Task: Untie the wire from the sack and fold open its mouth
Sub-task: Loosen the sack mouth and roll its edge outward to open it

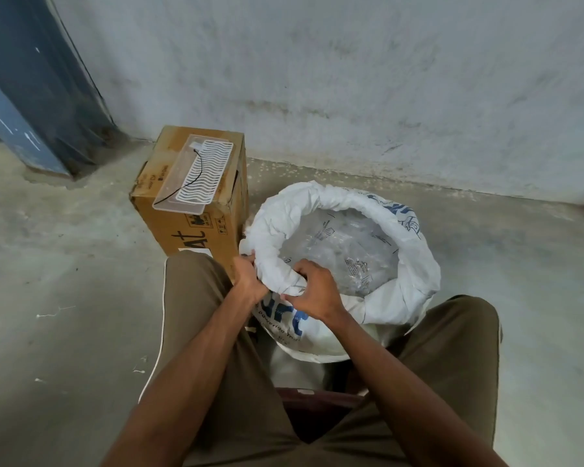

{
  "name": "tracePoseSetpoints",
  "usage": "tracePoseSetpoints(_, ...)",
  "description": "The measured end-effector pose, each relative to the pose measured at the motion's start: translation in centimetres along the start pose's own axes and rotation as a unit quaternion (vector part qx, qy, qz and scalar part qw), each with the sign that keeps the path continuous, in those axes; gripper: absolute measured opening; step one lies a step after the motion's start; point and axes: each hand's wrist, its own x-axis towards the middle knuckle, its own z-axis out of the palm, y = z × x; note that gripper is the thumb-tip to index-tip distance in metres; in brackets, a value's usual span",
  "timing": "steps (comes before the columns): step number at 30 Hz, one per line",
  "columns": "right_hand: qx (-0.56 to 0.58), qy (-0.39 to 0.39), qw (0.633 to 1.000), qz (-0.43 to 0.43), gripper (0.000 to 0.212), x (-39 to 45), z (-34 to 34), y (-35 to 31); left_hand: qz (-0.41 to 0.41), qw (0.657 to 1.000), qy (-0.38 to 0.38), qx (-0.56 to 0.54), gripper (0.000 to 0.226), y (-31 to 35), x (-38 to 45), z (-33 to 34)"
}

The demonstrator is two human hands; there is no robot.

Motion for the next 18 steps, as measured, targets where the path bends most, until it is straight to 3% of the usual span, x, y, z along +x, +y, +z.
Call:
tracePoseSetpoints(3, -0.036, 0.01, 0.999, 0.031, 0.045, 0.3, 1.2, -0.4, 0.082, 0.989, 0.016, 0.122, 0.052, -0.2, 1.0, -0.6)
tracePoseSetpoints(6, -0.131, 0.009, 0.991, 0.031, 0.039, 0.5, 2.1, -0.8, 0.23, 0.928, 0.063, 0.286, 0.052, -0.9, 1.0, -2.1)
tracePoseSetpoints(10, -0.196, 0.007, 0.981, 0.007, 0.041, 0.2, 2.8, -1.5, 0.276, 0.876, 0.057, 0.392, 0.051, -1.7, 1.0, -3.0)
tracePoseSetpoints(12, -0.196, 0.004, 0.981, -0.009, 0.043, 0.0, 3.1, -1.5, 0.256, 0.884, 0.063, 0.387, 0.039, -1.6, 2.0, -2.9)
tracePoseSetpoints(14, -0.173, -0.003, 0.985, -0.007, 0.047, 0.0, 2.9, -1.3, 0.221, 0.916, 0.051, 0.331, 0.02, -1.5, 2.7, -2.5)
tracePoseSetpoints(18, -0.057, -0.035, 0.998, 0.009, 0.064, 0.3, 1.6, -1.4, 0.104, 0.979, 0.05, 0.17, 0.021, -1.3, 2.9, -1.7)
